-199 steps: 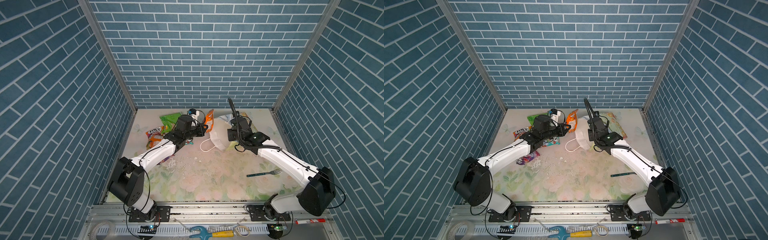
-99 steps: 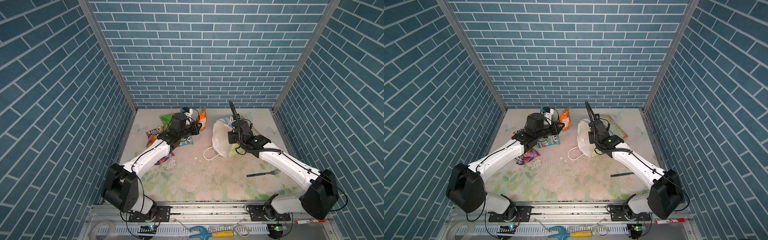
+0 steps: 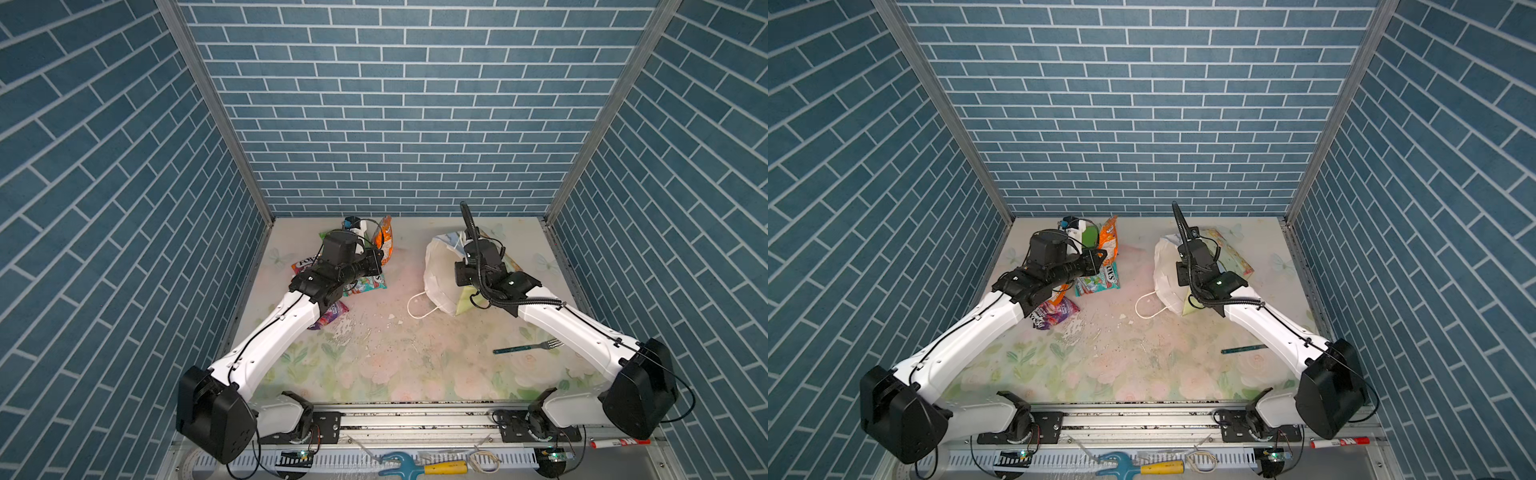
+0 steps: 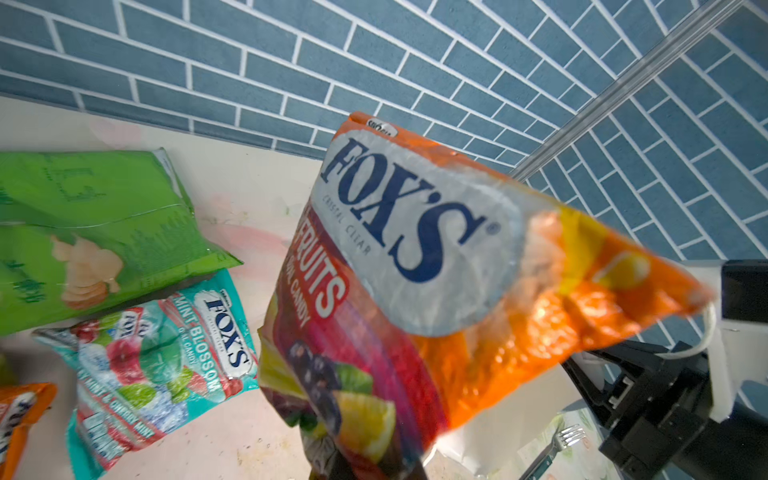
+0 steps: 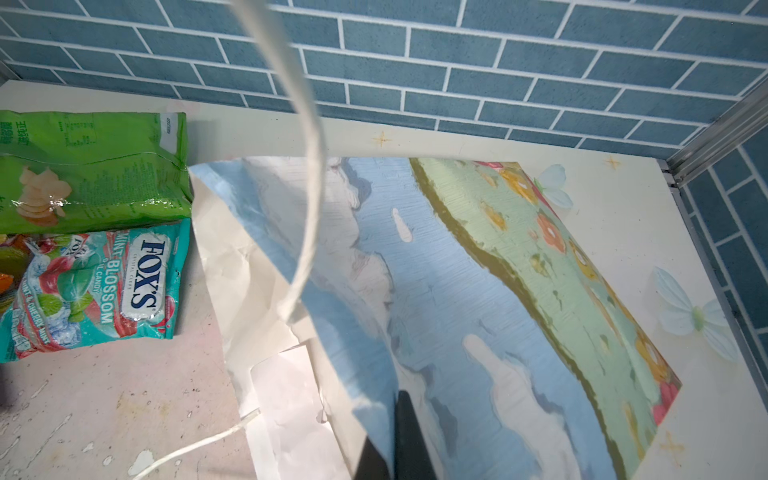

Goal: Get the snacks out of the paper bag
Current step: 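Lower the FOX'S Fruits packet onto the pile and open the left gripper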

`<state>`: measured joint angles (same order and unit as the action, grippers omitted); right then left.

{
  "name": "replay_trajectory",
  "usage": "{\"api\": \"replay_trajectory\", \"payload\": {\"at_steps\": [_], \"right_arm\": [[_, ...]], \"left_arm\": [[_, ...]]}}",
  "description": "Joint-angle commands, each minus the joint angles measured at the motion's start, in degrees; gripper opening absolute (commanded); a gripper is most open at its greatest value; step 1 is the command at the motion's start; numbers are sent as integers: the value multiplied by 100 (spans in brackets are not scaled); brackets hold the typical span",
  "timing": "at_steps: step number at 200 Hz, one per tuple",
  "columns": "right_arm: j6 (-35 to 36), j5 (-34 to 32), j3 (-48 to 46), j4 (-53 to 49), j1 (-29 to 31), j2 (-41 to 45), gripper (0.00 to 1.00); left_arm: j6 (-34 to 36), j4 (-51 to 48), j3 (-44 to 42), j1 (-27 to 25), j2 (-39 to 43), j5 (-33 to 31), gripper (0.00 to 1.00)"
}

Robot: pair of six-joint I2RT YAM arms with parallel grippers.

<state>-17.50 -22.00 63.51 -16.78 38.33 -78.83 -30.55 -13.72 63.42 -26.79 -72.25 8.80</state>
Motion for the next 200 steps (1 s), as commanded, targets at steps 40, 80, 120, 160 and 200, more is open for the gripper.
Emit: {"api": "replay_trajectory", "payload": {"at_steps": [40, 80, 120, 160, 200], "right_arm": [[141, 108, -40, 240, -32, 138, 0], [124, 117, -161, 363, -27, 166, 0], [106, 119, -283, 511, -47, 157, 0], [42, 211, -339, 578, -63, 139, 0], [-16, 259, -405, 558, -64, 200, 0]], "left_arm": [[254, -980, -447, 141, 651, -612, 0], [338, -1570, -618, 411, 1028, -867, 0], [279, -1715, -935, 785, 1156, -740, 0], [247, -1554, -1194, 948, 921, -658, 0], [147, -1160, -1313, 1016, 457, -547, 0]]}}
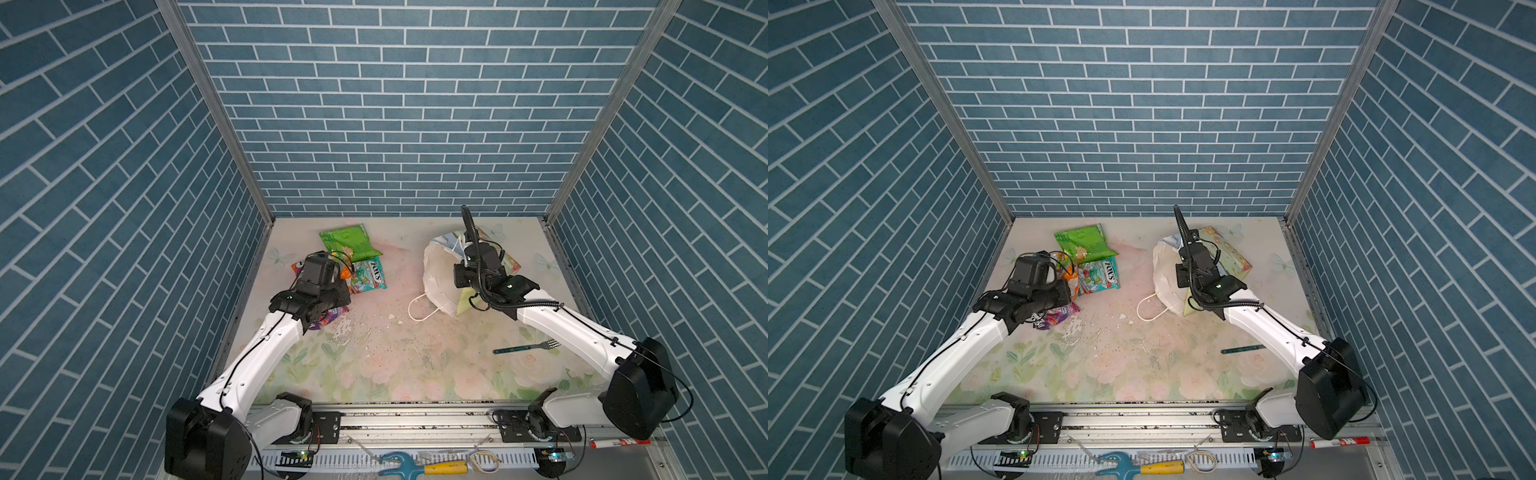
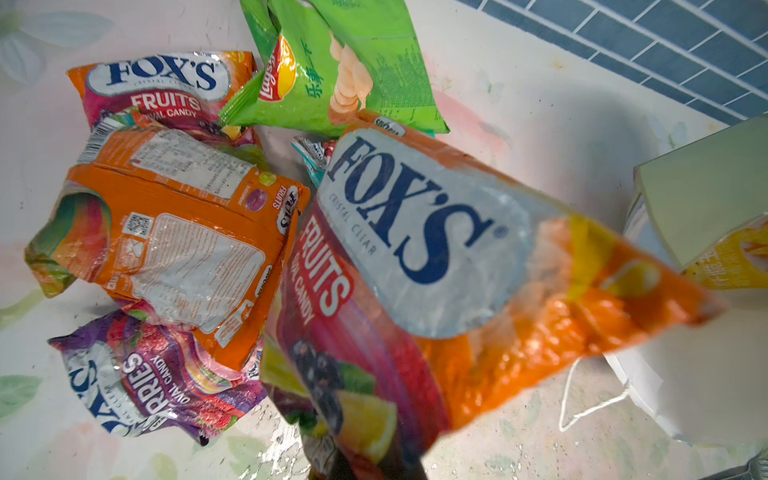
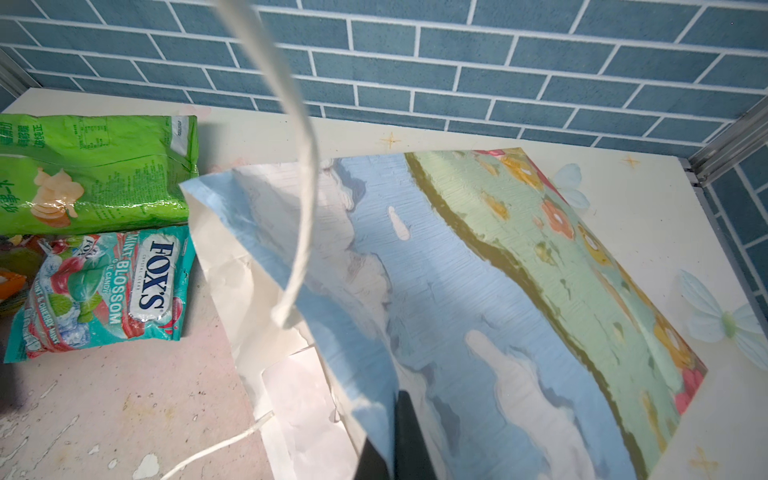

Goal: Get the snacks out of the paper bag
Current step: 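Lower the FOX'S Fruits packet onto the pile and open the left gripper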

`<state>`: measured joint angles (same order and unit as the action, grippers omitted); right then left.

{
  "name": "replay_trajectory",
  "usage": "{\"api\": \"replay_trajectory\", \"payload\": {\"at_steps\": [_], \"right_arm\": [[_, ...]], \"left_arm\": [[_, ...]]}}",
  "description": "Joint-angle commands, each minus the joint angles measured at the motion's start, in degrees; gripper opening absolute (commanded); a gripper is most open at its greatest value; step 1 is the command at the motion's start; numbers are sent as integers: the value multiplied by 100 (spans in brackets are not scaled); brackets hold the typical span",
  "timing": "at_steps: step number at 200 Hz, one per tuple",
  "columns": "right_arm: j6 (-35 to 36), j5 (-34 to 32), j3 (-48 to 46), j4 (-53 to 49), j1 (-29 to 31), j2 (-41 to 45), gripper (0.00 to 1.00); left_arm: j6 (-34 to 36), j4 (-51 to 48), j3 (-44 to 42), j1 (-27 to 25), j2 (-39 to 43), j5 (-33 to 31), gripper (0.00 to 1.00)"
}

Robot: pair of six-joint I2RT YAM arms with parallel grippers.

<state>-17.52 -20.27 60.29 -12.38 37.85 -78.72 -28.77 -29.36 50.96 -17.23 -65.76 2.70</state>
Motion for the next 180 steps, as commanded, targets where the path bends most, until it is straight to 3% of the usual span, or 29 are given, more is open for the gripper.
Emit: {"api": "replay_trajectory", "payload": {"at_steps": [1, 118, 180], "right_arm": [[-19, 86, -86, 116, -15, 194, 0], [-243, 120, -106, -151, -19, 208, 0], [-294, 120, -114, -269, -18, 269, 0]], "left_arm": [[-35, 414, -68, 62, -201, 63, 0], [-146, 1311, 330, 146, -1641, 273, 0], [-321, 1824, 544, 168, -2214, 703, 0]]}}
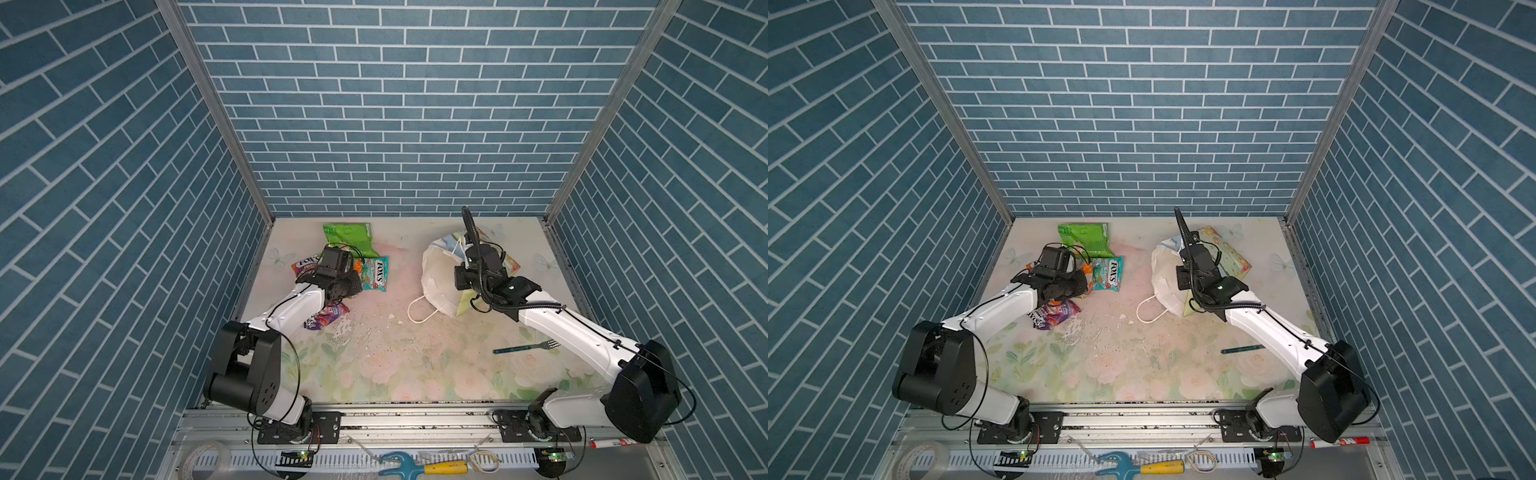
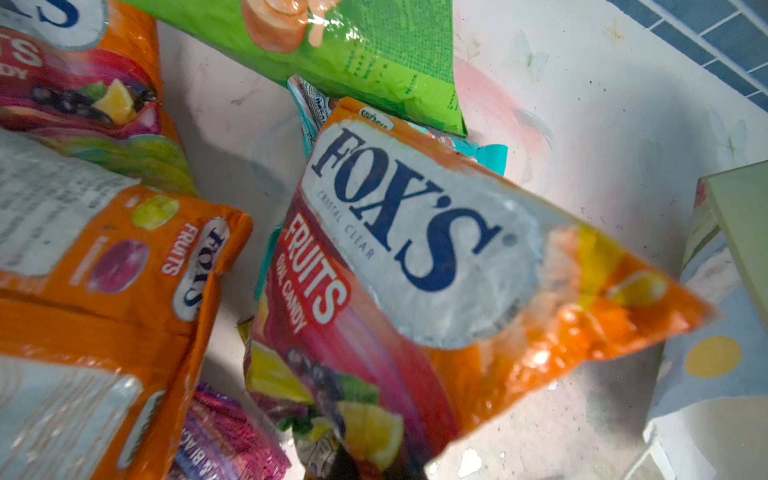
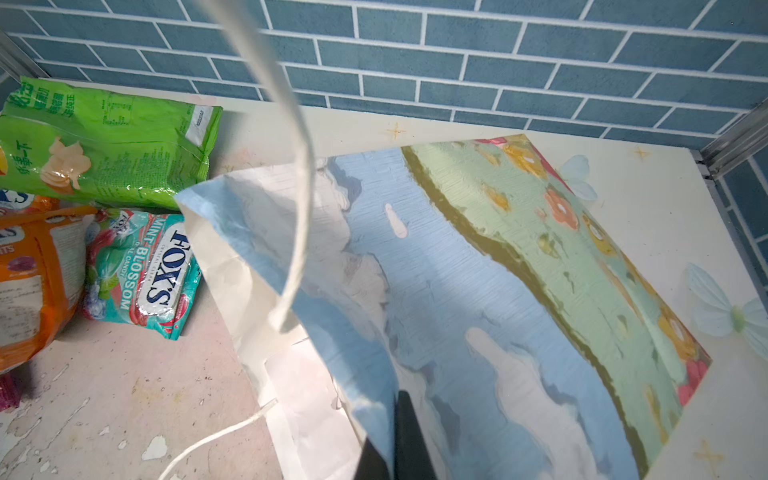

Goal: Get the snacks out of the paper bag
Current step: 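Lower the FOX'S Fruits packet onto the pile and open the left gripper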

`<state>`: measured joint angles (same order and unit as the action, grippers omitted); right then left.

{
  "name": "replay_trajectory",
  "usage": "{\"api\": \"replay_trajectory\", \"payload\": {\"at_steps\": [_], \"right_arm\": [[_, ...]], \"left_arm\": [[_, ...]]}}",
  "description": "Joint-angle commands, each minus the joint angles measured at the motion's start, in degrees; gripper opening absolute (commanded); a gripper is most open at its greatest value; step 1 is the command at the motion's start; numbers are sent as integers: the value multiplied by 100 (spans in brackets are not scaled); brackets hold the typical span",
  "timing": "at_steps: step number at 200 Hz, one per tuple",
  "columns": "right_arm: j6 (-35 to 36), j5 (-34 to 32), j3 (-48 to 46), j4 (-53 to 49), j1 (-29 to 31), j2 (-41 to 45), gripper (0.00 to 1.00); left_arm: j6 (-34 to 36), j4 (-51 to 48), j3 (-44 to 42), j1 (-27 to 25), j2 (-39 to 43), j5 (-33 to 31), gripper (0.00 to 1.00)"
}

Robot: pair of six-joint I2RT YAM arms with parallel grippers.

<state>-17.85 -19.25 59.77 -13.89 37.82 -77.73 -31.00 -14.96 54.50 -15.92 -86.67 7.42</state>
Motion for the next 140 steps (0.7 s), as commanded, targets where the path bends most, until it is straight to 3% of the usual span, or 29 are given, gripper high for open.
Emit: {"api": "replay_trajectory", "payload": {"at_steps": [1, 45, 54, 65, 82, 100, 115, 140], "right_arm": [[-262, 17, -62, -121, -18, 171, 0], [-321, 51, -66, -156, -20, 172, 0], [-316, 27, -57, -159, -20, 171, 0], [-316, -12, -31, -197, -21, 162, 0], [-316, -52, 4, -262, -18, 161, 0], [-327, -66, -30, -255, -21, 210, 0], [-334, -71, -62, -237, -24, 249, 0], [-326, -69, -35, -293, -21, 228, 0]], "left_arm": [[-94, 390, 191, 37, -126, 232, 0], [16, 246, 492, 37, -378, 140, 0], [42, 207, 524, 38, -385, 120, 4], [78, 228, 519, 34, -339, 118, 13], [117, 392, 419, 28, -201, 167, 48], [99, 563, 271, -10, 22, 224, 70], [109, 646, 149, -82, 275, 176, 79], [146, 703, -88, -189, 782, 34, 87]]}}
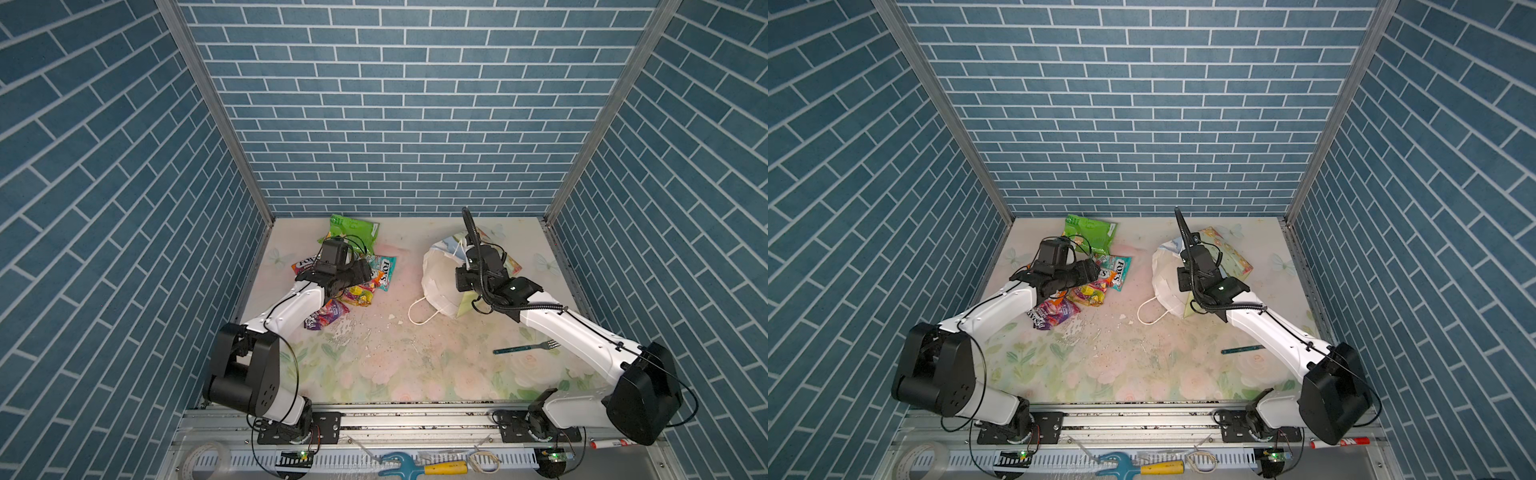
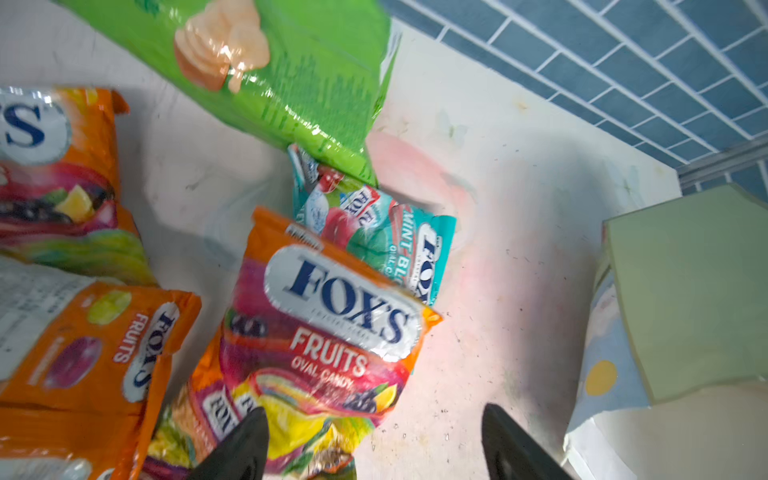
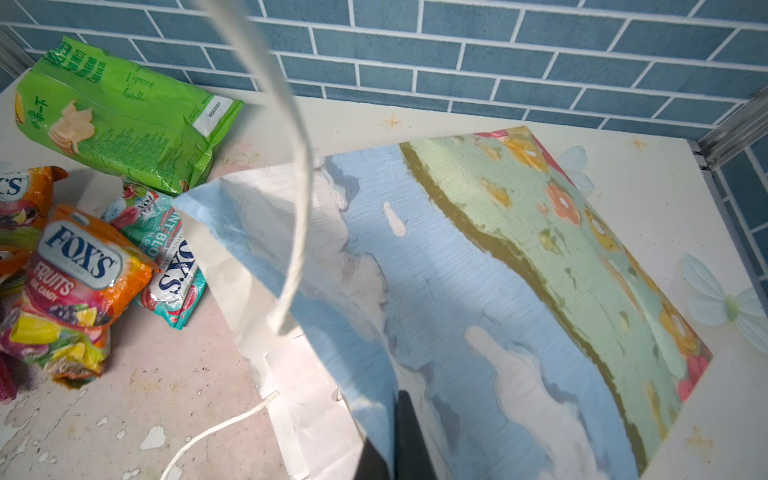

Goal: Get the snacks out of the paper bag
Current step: 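Lower the FOX'S Fruits packet onto the pile and open the left gripper, then move the open left gripper back toward the paper bag opening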

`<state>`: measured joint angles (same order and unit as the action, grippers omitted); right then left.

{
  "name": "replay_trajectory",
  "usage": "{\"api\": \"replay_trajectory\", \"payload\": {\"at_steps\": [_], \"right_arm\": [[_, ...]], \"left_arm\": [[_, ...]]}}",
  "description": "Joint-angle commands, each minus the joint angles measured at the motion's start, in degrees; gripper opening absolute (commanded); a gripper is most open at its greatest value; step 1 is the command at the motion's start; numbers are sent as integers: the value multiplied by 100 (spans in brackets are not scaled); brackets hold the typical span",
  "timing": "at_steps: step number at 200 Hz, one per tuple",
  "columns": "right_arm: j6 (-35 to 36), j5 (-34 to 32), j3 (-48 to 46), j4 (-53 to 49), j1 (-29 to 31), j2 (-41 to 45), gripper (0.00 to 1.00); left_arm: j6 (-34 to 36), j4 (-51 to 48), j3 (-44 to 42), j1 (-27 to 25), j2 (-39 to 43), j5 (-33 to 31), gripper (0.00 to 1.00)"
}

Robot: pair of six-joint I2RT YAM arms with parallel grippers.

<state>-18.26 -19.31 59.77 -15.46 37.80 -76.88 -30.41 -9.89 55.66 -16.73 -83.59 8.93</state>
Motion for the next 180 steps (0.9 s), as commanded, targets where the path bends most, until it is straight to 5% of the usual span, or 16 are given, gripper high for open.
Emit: {"api": "replay_trajectory", "payload": {"at_steps": [1, 102, 180], "right_arm": [[-284, -63, -22, -139, -18, 145, 0], [-233, -158, 1, -183, -16, 181, 0], [256, -32, -234, -114, -21, 417, 0]], "left_arm": [[87, 193, -213, -110, 496, -123, 87], [120, -88, -1093, -516, 2045, -398, 99], [286, 1149, -2237, -1420, 2116, -685, 100]]}}
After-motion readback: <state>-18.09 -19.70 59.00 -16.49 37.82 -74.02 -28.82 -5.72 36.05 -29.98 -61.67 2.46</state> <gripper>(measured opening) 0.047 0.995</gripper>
